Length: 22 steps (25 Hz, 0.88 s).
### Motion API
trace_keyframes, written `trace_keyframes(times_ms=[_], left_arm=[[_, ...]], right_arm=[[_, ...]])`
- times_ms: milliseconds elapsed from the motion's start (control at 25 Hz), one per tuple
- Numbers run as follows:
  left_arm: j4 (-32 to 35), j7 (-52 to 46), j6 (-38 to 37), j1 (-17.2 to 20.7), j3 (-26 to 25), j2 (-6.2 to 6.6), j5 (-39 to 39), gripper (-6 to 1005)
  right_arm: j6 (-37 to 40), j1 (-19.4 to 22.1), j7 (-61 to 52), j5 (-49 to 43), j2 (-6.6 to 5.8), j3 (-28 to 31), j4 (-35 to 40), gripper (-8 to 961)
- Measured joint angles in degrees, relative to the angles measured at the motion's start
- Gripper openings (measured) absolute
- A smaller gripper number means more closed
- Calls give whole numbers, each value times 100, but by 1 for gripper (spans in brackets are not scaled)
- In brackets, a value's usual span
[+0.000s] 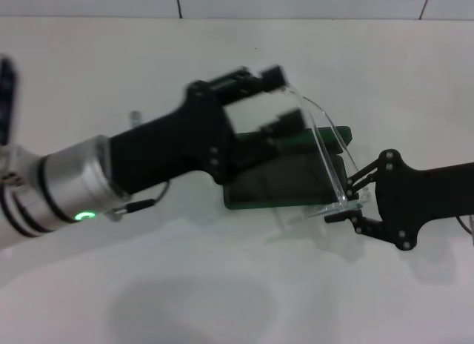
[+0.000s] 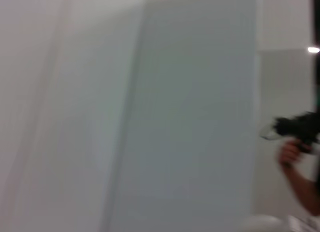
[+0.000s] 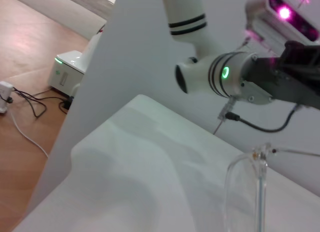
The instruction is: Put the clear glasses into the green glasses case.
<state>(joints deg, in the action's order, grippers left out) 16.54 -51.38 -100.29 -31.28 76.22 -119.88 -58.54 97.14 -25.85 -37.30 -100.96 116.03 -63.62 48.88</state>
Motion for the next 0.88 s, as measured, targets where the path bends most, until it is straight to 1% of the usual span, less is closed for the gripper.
trace_keyframes(times_ms=[80,200,360,560,880], left_arm=[[-45,-50,23,-173,241,-1,-30,572],[-58,-58,43,-247,403,-11,-33,572],[-56,-89,183,-324,572,-28,-39,572],[-57,-324,424,-390,684,-34,-43,572],[-48,-737,646,-431,692,-16,-56,572]], right_arm=[[5,-14,1,13,0,-76,-1,118],[-13,-32,4,56,-1,-230,-2,118],[65,-40,75,71,-2,-257,9,118],[190,-37,394,237,-2,-356,9,118],[382,19,888,462,-13,-372,17,118]])
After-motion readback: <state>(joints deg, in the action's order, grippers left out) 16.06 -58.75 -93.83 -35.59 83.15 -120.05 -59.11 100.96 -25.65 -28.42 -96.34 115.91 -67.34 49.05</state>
